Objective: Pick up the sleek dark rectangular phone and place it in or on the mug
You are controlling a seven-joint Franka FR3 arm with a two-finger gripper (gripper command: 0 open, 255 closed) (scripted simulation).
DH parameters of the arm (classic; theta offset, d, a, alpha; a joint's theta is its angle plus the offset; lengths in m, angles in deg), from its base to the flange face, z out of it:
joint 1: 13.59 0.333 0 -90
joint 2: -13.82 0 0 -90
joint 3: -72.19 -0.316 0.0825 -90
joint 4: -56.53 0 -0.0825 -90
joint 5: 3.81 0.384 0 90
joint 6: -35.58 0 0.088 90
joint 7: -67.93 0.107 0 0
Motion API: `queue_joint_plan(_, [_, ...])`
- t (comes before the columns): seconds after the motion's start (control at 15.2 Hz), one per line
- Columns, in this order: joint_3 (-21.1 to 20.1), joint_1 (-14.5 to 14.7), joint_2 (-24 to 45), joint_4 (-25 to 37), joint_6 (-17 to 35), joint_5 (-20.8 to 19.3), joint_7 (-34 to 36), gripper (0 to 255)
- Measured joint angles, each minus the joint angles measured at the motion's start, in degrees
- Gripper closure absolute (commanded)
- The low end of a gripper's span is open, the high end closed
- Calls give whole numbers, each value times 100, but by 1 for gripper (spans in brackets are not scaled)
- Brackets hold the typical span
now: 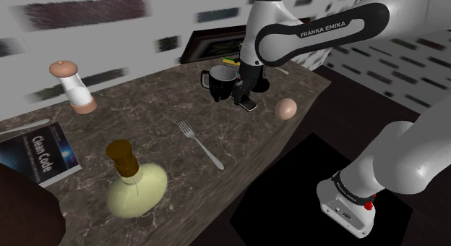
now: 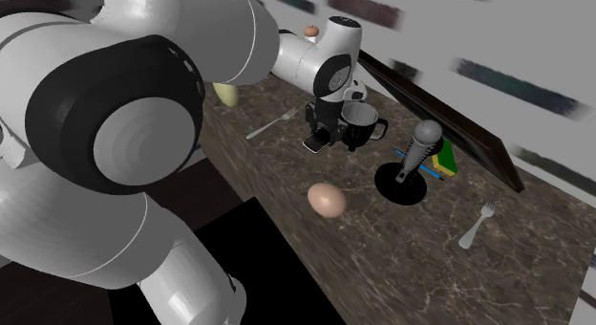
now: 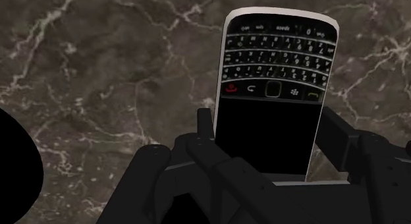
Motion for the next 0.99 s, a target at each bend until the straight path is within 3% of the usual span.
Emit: queue_joint_plan(0.99, [18,-7,-395,760,-1153,1,50,255])
